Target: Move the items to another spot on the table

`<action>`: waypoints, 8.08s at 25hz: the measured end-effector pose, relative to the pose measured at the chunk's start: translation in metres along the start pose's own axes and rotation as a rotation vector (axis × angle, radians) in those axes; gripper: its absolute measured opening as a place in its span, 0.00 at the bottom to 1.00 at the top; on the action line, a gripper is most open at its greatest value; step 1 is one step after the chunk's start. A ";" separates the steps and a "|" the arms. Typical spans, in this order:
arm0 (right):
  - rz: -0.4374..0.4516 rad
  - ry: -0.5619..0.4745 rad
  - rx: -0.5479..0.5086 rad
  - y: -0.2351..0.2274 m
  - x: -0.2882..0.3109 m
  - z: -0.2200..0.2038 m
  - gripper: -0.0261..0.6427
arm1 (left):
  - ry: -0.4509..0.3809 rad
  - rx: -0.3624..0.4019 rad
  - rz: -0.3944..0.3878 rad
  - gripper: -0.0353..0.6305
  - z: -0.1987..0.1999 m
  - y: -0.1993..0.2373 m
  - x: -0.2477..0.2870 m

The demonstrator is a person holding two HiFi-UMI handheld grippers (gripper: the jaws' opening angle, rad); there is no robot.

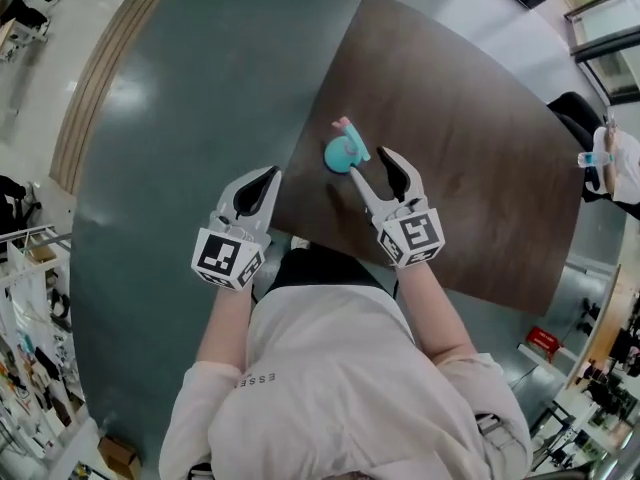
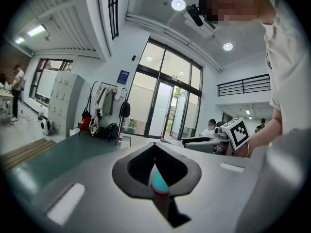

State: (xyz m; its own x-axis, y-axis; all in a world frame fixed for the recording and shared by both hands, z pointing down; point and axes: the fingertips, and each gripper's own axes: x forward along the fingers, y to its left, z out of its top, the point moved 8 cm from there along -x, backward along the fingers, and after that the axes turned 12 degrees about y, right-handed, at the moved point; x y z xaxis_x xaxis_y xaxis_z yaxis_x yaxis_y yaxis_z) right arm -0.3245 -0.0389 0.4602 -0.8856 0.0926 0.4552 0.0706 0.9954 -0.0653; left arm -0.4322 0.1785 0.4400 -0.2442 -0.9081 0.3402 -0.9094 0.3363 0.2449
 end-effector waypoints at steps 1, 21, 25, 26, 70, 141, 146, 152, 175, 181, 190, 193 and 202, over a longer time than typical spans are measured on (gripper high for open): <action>0.010 0.005 -0.001 -0.004 0.007 -0.002 0.39 | 0.004 -0.008 0.014 0.06 -0.001 0.002 0.004; 0.096 0.059 -0.027 0.002 0.087 -0.022 0.22 | 0.038 -0.037 0.042 0.06 -0.019 0.055 0.016; 0.070 0.058 -0.012 0.009 0.070 -0.017 0.22 | 0.030 -0.029 0.025 0.06 -0.014 0.051 0.005; 0.061 0.053 -0.008 0.012 0.065 -0.016 0.22 | 0.027 -0.025 0.021 0.06 -0.013 0.052 0.002; -0.734 -0.038 0.290 -0.016 -0.516 -0.252 0.22 | 0.104 0.235 -0.773 0.06 -0.072 -0.454 0.091; -0.809 -0.067 0.372 -0.375 -0.637 -0.314 0.36 | 0.159 0.194 -0.594 0.06 -0.054 -0.642 0.366; -0.873 -0.050 0.398 -0.315 -0.630 -0.318 0.35 | 0.168 0.230 -0.638 0.06 -0.052 -0.623 0.338; -0.858 -0.071 0.389 -0.267 -0.623 -0.315 0.22 | 0.143 0.236 -0.649 0.06 -0.059 -0.610 0.293; -0.532 -0.081 0.254 -0.049 -0.607 -0.313 0.03 | 0.063 0.195 -0.405 0.06 -0.136 -0.557 0.019; -0.466 -0.066 0.206 -0.012 -0.575 -0.295 0.03 | 0.028 0.171 -0.321 0.06 -0.137 -0.517 -0.032; -0.454 -0.071 0.172 0.035 -0.518 -0.260 0.03 | 0.019 0.145 -0.298 0.06 -0.134 -0.444 -0.072; -0.472 -0.084 0.196 0.053 -0.499 -0.252 0.03 | 0.024 0.155 -0.316 0.06 -0.132 -0.422 -0.084; -0.491 -0.091 0.166 0.091 -0.463 -0.232 0.03 | 0.020 0.160 -0.347 0.06 -0.128 -0.376 -0.100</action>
State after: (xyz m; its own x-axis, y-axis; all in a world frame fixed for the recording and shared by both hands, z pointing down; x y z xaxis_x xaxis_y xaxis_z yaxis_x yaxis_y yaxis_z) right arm 0.1990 0.0150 0.4496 -0.8327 -0.3937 0.3894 -0.4298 0.9029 -0.0065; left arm -0.0223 0.1752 0.4302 0.0930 -0.9555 0.2800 -0.9783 -0.0354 0.2041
